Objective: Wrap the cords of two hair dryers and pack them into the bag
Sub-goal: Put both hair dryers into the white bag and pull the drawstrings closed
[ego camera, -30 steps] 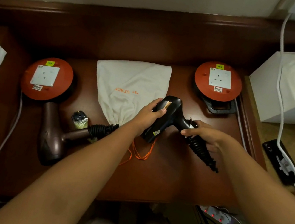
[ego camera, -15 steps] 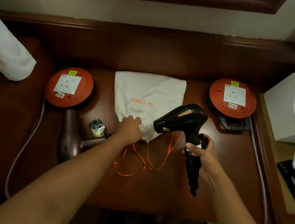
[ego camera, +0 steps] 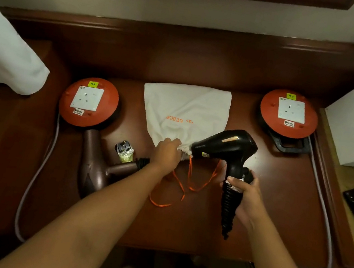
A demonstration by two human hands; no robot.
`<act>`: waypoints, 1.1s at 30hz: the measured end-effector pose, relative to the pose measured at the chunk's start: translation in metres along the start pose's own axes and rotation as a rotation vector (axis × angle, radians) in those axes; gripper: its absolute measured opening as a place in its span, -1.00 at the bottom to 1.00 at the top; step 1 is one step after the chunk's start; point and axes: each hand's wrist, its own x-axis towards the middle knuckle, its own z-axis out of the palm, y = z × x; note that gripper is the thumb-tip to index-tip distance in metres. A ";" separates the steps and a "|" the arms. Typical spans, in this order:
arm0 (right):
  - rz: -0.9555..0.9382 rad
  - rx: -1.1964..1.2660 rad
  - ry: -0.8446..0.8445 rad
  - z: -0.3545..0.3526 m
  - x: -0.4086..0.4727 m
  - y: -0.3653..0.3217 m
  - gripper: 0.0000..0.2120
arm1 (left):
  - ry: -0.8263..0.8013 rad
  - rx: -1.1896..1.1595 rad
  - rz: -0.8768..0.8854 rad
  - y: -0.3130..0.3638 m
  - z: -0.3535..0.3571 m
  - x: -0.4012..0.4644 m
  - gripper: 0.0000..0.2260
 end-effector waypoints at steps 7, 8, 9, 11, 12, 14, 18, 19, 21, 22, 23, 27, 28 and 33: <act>0.176 0.179 0.032 -0.003 0.012 -0.006 -0.80 | 0.067 -0.154 -0.023 0.009 -0.005 0.003 -0.67; 0.187 0.190 0.036 -0.005 0.015 -0.004 -0.87 | 0.063 -0.164 -0.026 0.008 -0.004 0.003 -0.66; 0.195 0.217 0.042 -0.007 0.017 -0.002 -0.89 | 0.060 -0.179 -0.031 0.008 -0.003 0.001 -0.66; 0.196 0.256 0.060 -0.010 0.022 0.000 -0.88 | 0.056 -0.206 -0.042 0.007 -0.001 -0.001 -0.66; 0.191 0.249 0.064 -0.009 0.025 0.000 -0.88 | 0.056 -0.208 -0.042 0.006 -0.001 -0.002 -0.66; 0.168 0.189 0.076 -0.007 0.029 0.000 -0.87 | 0.049 -0.190 -0.039 0.005 0.000 -0.002 -0.64; 0.066 0.016 0.244 -0.004 0.041 0.001 -0.72 | 0.035 -0.152 -0.058 0.005 0.000 -0.005 -0.58; 0.048 -0.041 0.296 -0.005 0.043 0.000 -0.67 | 0.035 -0.160 -0.066 0.005 0.001 -0.006 -0.59; 0.018 -0.153 0.368 -0.007 0.052 0.001 -0.41 | 0.038 -0.162 -0.074 0.005 0.002 -0.007 -0.63; 0.026 -0.217 0.394 -0.009 0.057 0.002 -0.26 | 0.040 -0.153 -0.069 0.005 0.002 -0.007 -0.66; 0.016 -0.293 0.417 -0.012 0.062 0.004 -0.20 | 0.044 -0.141 -0.061 0.004 0.003 -0.007 -0.69; -0.068 -0.670 0.427 -0.013 0.059 0.003 -0.36 | 0.060 -0.012 -0.034 0.001 0.005 -0.012 -0.69; -0.075 -0.758 0.425 -0.014 0.059 0.005 -0.39 | 0.063 0.026 -0.032 0.001 0.006 -0.013 -0.68; -0.084 -0.954 0.501 -0.005 0.052 -0.002 -0.34 | 0.084 0.156 -0.045 0.002 0.005 -0.017 -0.65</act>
